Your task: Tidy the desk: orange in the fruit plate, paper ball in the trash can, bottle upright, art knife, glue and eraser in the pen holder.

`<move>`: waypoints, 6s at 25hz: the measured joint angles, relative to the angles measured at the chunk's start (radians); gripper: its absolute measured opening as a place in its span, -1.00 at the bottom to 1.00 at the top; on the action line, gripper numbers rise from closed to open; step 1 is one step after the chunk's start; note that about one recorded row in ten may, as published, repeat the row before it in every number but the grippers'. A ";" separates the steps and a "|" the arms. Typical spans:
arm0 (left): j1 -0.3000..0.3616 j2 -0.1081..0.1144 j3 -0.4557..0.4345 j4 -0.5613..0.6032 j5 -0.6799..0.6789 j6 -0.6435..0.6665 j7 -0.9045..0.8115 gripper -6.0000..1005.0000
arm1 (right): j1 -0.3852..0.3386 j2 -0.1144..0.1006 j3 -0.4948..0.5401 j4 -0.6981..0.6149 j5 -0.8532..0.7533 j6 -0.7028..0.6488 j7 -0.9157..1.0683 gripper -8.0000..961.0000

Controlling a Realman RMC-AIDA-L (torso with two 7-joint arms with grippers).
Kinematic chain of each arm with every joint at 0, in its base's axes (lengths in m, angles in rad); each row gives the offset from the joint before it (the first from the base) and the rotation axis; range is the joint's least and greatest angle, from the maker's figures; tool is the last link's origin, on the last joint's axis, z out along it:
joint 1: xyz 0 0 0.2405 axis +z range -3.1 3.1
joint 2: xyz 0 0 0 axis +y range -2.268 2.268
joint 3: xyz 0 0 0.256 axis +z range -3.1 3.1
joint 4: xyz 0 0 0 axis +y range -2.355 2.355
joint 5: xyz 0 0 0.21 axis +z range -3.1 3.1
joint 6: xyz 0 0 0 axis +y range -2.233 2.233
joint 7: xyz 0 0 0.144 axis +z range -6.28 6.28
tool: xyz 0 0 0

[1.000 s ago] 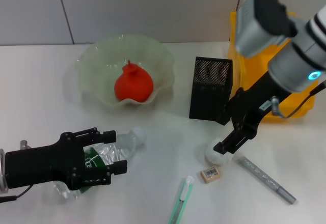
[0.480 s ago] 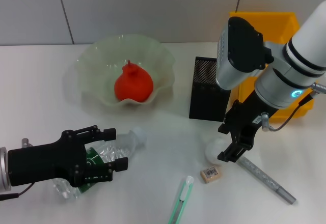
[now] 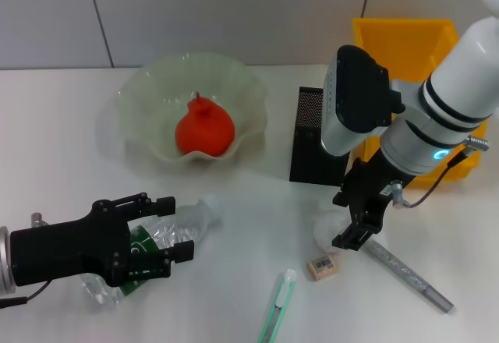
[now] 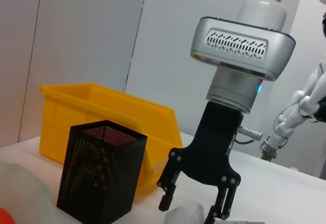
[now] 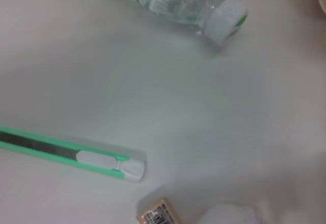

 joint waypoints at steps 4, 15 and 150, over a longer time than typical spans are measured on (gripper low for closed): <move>0.002 -0.001 0.000 0.000 0.000 -0.001 0.000 0.57 | 0.000 0.004 -0.006 0.014 0.008 0.024 -0.012 0.45; -0.004 0.000 0.000 0.000 -0.003 -0.006 0.000 0.56 | 0.005 0.006 -0.026 0.050 0.032 0.048 -0.020 0.39; -0.419 -0.071 0.358 0.247 0.684 -0.381 -1.012 0.44 | -0.380 -0.008 0.604 0.087 0.379 -0.171 -0.612 0.70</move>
